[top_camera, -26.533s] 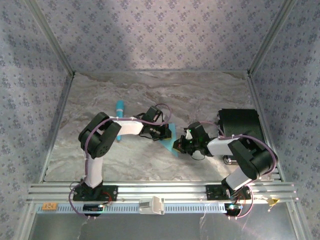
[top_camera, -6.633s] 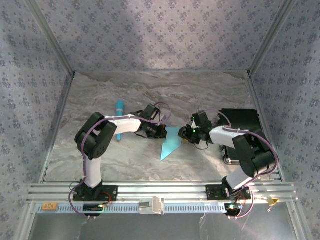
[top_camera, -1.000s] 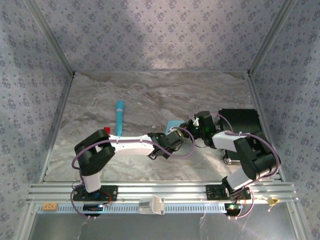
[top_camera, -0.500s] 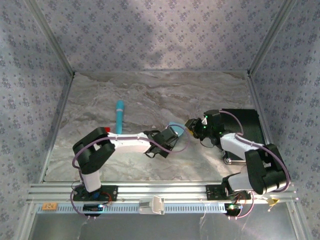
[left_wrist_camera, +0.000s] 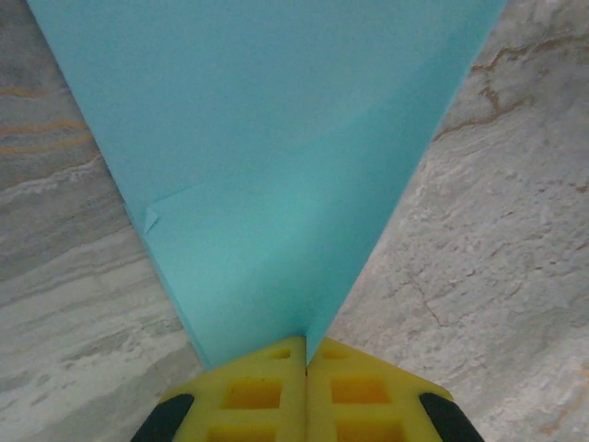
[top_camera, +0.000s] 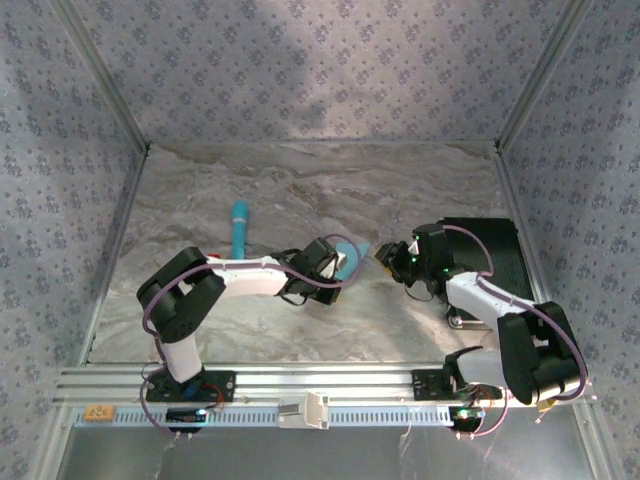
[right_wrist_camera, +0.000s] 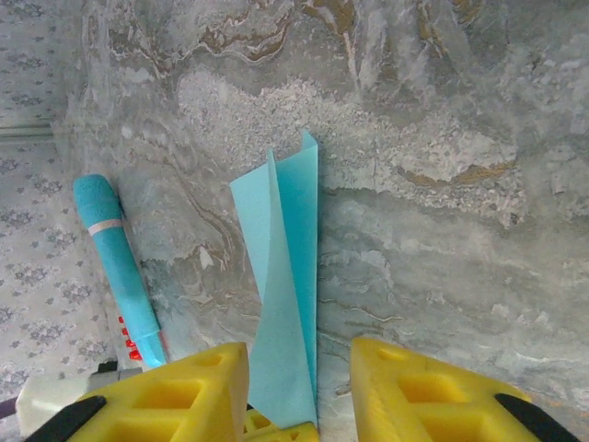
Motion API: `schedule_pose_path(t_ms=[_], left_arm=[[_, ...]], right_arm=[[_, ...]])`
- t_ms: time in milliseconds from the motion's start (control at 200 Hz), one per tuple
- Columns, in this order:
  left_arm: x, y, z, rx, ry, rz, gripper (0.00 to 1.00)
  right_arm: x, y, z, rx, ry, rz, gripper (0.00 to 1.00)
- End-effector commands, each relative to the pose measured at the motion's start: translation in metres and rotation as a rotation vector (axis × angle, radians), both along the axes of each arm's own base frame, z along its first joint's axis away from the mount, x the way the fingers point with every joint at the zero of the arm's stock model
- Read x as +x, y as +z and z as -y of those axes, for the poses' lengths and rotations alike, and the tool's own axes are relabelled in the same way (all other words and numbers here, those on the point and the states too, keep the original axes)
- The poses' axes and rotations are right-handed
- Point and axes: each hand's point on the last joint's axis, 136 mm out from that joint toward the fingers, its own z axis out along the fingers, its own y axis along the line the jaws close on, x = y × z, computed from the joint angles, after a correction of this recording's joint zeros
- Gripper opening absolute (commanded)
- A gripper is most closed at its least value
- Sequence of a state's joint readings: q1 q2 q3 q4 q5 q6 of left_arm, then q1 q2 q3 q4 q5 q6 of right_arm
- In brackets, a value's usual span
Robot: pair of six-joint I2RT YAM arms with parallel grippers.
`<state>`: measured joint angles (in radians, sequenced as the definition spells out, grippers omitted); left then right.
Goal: Fold a paper plane with a square sheet of paper (pick it up from the middle)
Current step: Fold the wing for the fifth time at the center of the table.
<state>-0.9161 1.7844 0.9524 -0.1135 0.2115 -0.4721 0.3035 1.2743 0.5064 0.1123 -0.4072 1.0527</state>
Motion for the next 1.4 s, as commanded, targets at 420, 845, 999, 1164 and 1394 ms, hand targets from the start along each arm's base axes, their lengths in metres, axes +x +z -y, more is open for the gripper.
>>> schedule_pose_path(t_ms=[420,845,999,1164,1394], left_arm=[[-0.007,-0.007,0.010,-0.307,0.029,-0.351,0.00],[-0.004,-0.004,0.002,-0.390,0.090,-0.410,0.00],[-0.003,-0.008,-0.001,-0.396,0.113,-0.432,0.00],[-0.002,-0.010,-0.005,-0.404,0.141,-0.449,0.00],[-0.001,-0.015,-0.007,-0.403,0.167,-0.473,0.00]], right_arm=[[-0.003,0.013,-0.048,-0.055,0.221,0.217,0.25],[-0.002,-0.001,-0.089,0.031,0.379,0.207,0.16],[0.002,-0.009,-0.096,0.045,0.396,0.185,0.13],[0.006,-0.015,-0.097,0.055,0.401,0.170,0.13],[0.009,-0.024,-0.094,0.060,0.398,0.155,0.14]])
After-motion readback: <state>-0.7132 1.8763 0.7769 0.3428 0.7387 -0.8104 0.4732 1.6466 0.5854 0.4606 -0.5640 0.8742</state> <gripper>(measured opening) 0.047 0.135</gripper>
